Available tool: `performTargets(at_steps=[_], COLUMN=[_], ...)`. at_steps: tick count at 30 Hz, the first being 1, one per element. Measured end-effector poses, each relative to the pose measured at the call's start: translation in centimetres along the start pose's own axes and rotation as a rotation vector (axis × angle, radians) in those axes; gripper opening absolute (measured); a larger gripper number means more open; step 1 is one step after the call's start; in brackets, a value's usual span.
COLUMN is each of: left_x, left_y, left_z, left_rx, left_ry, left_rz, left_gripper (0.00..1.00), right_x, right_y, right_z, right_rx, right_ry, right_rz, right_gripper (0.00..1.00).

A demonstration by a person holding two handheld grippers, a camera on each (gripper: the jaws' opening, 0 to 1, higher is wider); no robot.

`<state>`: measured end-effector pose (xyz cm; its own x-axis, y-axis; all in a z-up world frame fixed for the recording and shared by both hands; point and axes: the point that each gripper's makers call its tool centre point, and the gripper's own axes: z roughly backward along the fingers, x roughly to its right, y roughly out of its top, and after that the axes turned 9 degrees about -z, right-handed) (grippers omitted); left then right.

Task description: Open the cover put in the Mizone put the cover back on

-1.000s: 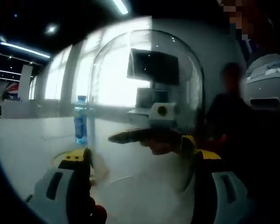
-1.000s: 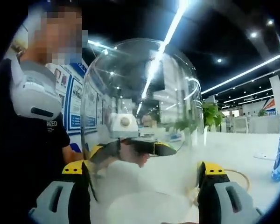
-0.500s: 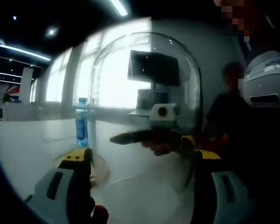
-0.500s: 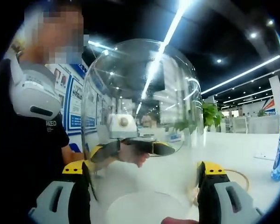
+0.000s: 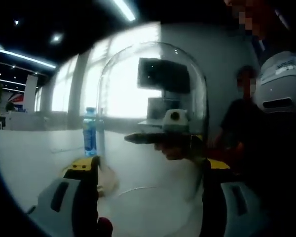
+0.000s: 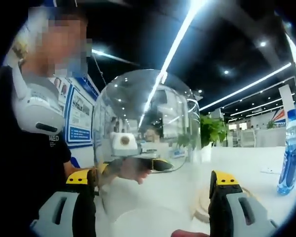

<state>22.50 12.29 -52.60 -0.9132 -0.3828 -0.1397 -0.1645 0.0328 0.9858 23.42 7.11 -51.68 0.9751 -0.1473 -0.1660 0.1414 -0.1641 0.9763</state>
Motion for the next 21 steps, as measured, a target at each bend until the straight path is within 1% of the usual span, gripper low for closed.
performTargets(at_steps=[3,4,6,8,9,10,11,12,13,15,21], left_x=[0.0,0.0,-0.1,-0.2,-0.2,-0.2,-0.3,-0.4,-0.5,-0.6,-0.8], left_y=[0.2,0.5,1.3,1.7,1.7,1.8,1.8,1.8,1.7,1.5,1.4], left_z=[0.6,0.9,1.8,2.4,2.7,3.0,3.1,3.3,3.4,3.6,4.5], left_rx=[0.006,0.016,0.054,0.076,0.082,0.087,0.091,0.089,0.087,0.08,0.067], left_ry=[0.035,0.045,0.07,0.083,0.086,0.091,0.1,0.106,0.111,0.117,0.145], left_rz=[-0.012,-0.019,-0.015,-0.014,-0.011,-0.006,0.002,0.007,0.007,0.006,-0.025], left_gripper=[0.7,0.68,0.64,0.59,0.55,0.53,0.52,0.51,0.5,0.49,0.44], right_x=[0.1,0.1,-0.3,-0.4,-0.4,-0.1,-1.5,-0.6,-1.1,-1.6,-1.6], right_y=[-0.2,-0.2,0.0,-0.1,-0.2,-0.4,-0.4,0.0,0.0,0.0,-0.5], right_z=[0.5,0.7,0.8,0.8,0.8,1.0,1.0,1.1,1.2,1.3,2.3], right_rx=[-0.001,0.003,0.018,0.016,0.014,0.001,0.005,0.019,0.01,0.005,-0.027], right_ry=[-0.018,-0.019,-0.003,-0.001,-0.004,-0.02,0.05,-0.013,-0.005,-0.015,-0.055], right_rz=[0.001,-0.003,-0.024,-0.033,-0.031,-0.018,-0.02,0.002,-0.01,0.009,0.05], right_gripper=[0.9,0.9,0.9,0.9,0.88,0.73,0.67,0.67,0.66,0.64,0.57])
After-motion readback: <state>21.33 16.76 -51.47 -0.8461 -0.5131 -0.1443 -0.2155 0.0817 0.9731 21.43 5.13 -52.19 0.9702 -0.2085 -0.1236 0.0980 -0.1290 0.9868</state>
